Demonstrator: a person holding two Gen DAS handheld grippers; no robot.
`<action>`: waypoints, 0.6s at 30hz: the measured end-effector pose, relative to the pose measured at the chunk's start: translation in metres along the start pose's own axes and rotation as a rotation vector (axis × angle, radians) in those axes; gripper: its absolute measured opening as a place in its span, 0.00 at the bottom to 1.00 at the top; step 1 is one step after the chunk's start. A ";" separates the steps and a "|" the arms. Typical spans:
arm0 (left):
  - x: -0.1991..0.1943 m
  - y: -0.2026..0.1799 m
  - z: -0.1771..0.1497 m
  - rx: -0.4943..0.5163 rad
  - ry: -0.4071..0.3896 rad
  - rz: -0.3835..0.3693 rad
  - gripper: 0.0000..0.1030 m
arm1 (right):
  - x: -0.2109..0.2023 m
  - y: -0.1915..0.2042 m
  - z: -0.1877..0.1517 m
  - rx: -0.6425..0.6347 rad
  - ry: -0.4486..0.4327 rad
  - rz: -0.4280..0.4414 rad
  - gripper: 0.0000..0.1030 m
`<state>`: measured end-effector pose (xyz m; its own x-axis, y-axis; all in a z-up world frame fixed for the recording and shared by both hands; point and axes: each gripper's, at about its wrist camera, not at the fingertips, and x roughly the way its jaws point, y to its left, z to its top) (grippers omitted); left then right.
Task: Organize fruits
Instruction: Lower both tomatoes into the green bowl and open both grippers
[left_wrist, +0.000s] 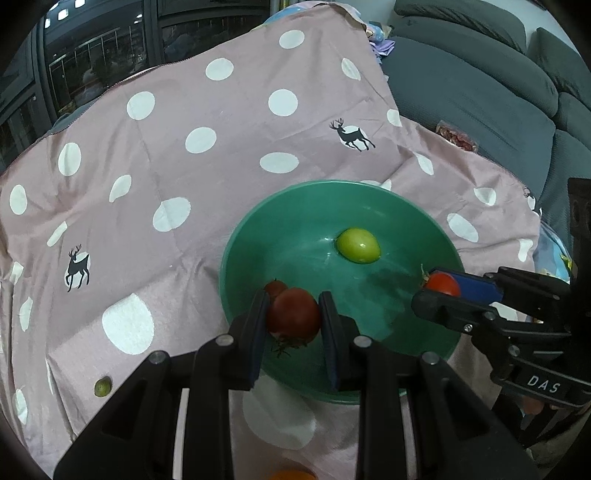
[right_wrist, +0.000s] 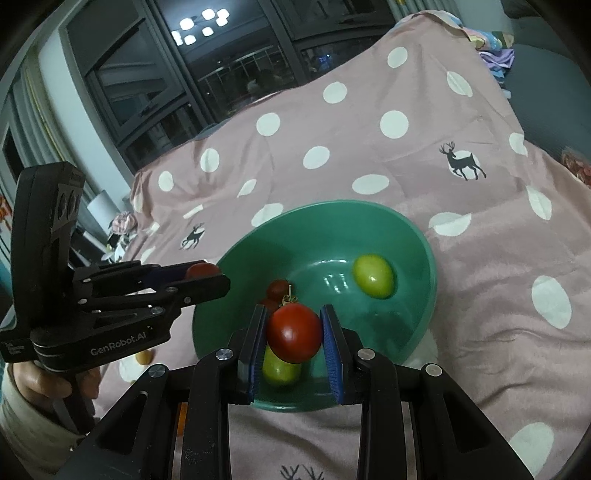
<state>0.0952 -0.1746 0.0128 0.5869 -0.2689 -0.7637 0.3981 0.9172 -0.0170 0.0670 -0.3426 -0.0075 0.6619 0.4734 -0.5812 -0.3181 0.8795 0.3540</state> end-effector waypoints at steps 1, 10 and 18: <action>0.001 0.000 0.000 0.001 0.002 0.001 0.26 | 0.000 -0.001 0.000 -0.003 -0.001 -0.005 0.30; 0.017 -0.002 0.000 0.024 0.044 0.018 0.26 | 0.008 -0.008 -0.001 0.004 0.018 -0.021 0.30; 0.029 -0.006 0.004 0.045 0.064 0.019 0.26 | 0.016 -0.007 0.001 -0.013 0.040 -0.033 0.30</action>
<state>0.1130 -0.1892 -0.0065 0.5486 -0.2308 -0.8036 0.4194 0.9075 0.0257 0.0806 -0.3412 -0.0191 0.6444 0.4452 -0.6217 -0.3051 0.8952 0.3249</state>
